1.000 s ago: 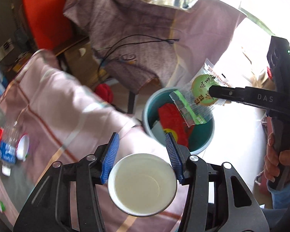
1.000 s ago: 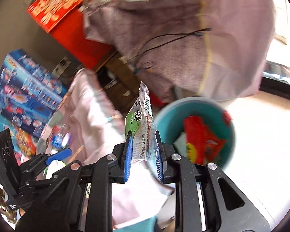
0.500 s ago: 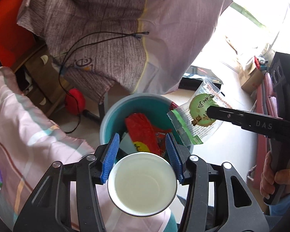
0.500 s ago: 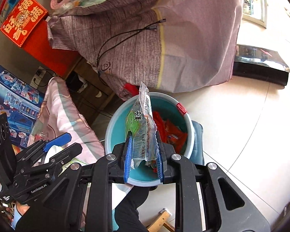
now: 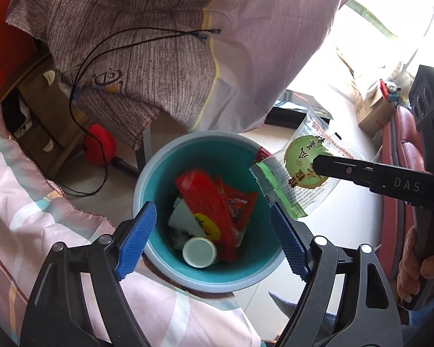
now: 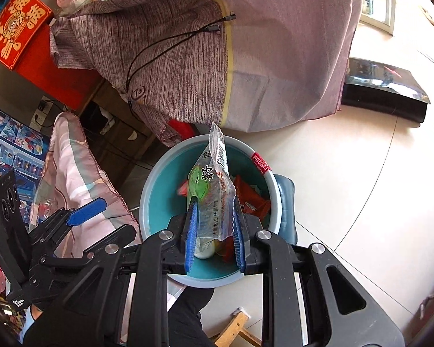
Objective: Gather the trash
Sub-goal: 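Open both grippers to drop the bottle and snack into the bin, then move both grippers back over the table toward the white cup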
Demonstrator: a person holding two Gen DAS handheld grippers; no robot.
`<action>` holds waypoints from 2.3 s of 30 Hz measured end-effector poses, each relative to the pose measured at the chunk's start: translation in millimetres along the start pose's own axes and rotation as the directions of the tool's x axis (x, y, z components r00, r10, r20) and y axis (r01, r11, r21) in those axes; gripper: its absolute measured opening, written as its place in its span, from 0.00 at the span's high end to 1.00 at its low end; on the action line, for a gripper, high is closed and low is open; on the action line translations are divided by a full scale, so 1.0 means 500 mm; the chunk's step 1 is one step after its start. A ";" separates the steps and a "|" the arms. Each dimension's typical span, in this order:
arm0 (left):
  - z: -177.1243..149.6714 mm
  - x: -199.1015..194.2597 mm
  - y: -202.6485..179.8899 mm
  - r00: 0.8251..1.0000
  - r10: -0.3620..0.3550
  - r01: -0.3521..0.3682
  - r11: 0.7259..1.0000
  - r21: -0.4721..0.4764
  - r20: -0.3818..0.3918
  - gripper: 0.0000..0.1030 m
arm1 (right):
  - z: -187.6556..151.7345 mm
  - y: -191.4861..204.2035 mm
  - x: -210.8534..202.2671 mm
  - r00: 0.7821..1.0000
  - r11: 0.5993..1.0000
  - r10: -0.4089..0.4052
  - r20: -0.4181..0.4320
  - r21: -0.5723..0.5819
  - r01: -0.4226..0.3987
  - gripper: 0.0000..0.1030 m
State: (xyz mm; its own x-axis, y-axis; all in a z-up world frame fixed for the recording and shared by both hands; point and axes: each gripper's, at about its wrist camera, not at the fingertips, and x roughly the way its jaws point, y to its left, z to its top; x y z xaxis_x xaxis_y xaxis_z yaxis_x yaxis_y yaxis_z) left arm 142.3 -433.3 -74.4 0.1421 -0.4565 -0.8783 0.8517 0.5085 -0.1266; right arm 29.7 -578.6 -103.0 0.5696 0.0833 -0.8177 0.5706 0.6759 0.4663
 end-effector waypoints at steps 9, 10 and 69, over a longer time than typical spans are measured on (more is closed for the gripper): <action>-0.038 -0.025 0.032 1.000 -0.012 0.012 0.998 -0.062 0.000 0.12 | -0.002 0.036 0.022 0.999 0.999 0.010 -0.041 -0.040 -0.012 0.67; -0.044 -0.029 0.035 1.000 -0.013 0.013 0.998 -0.065 -0.001 0.12 | -0.002 0.041 0.025 0.999 0.999 0.012 -0.047 -0.044 -0.014 0.60; -0.458 -0.374 0.462 0.963 0.224 -0.109 0.828 -0.550 0.147 0.06 | -0.227 0.609 0.137 0.961 0.913 -0.027 -0.274 -0.398 -0.087 0.16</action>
State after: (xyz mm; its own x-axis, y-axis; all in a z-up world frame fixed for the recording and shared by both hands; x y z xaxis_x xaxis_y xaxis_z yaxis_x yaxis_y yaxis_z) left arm 197.2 -63.3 -45.0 0.4021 -0.4330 -0.8067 0.4126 0.8723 -0.2625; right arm 175.4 -283.9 -55.4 0.3701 0.2619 -0.8913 0.2363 0.9013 0.3630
